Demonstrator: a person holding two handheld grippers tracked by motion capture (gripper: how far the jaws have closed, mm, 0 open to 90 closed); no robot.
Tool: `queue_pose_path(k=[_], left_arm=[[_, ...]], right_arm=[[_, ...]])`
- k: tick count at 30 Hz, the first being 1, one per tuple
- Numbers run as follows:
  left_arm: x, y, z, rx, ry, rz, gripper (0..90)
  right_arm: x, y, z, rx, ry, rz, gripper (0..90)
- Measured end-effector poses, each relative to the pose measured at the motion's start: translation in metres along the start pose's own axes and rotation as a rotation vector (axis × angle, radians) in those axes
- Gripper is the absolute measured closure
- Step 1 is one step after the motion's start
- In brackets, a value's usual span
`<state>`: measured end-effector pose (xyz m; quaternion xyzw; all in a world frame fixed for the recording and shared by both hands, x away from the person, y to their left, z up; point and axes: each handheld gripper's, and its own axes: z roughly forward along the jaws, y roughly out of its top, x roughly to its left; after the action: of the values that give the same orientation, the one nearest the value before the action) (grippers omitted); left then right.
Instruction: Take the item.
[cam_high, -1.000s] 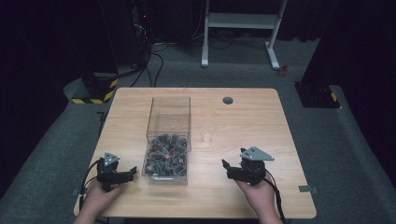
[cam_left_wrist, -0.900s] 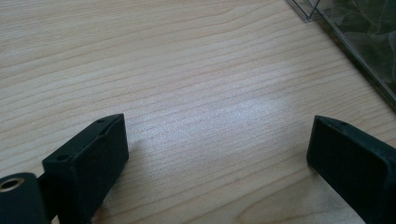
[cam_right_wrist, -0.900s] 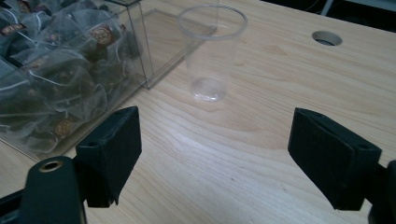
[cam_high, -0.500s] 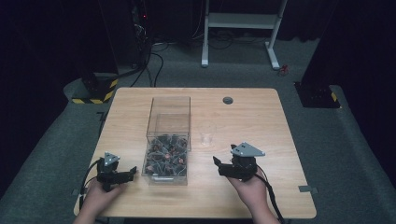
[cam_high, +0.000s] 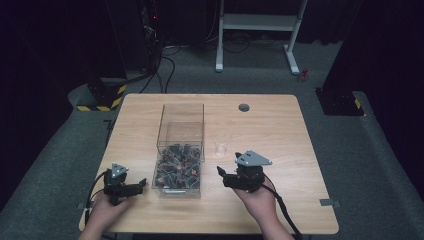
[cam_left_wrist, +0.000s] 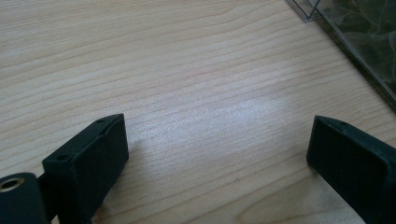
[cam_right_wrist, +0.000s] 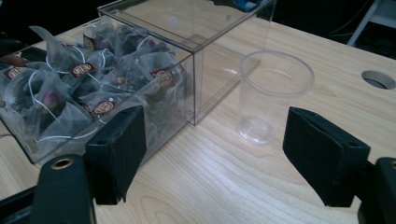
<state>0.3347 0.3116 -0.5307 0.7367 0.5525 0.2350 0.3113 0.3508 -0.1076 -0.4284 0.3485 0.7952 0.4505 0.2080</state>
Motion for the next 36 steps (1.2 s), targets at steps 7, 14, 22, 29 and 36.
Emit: queue_pose_path(k=[7,14,22,29,36], left_arm=[[0.0,0.0,0.0,0.0,0.0,0.0,5.7],[0.0,0.0,0.0,0.0,0.0,0.0,5.7],[0.0,0.0,0.0,0.0,0.0,0.0,5.7],[0.0,0.0,0.0,0.001,0.001,0.002,5.7],[0.0,0.0,0.0,0.0,0.0,0.0,5.7]], right_arm=[[0.008,0.006,0.005,-0.006,0.025,-0.012,23.6],[0.017,0.01,0.01,-0.011,0.046,-0.015,26.2],[0.027,0.014,0.013,-0.016,0.078,-0.018,28.1],[0.037,0.017,0.018,-0.023,0.109,-0.024,29.6],[0.046,0.019,0.021,-0.019,0.145,-0.021,31.9]])
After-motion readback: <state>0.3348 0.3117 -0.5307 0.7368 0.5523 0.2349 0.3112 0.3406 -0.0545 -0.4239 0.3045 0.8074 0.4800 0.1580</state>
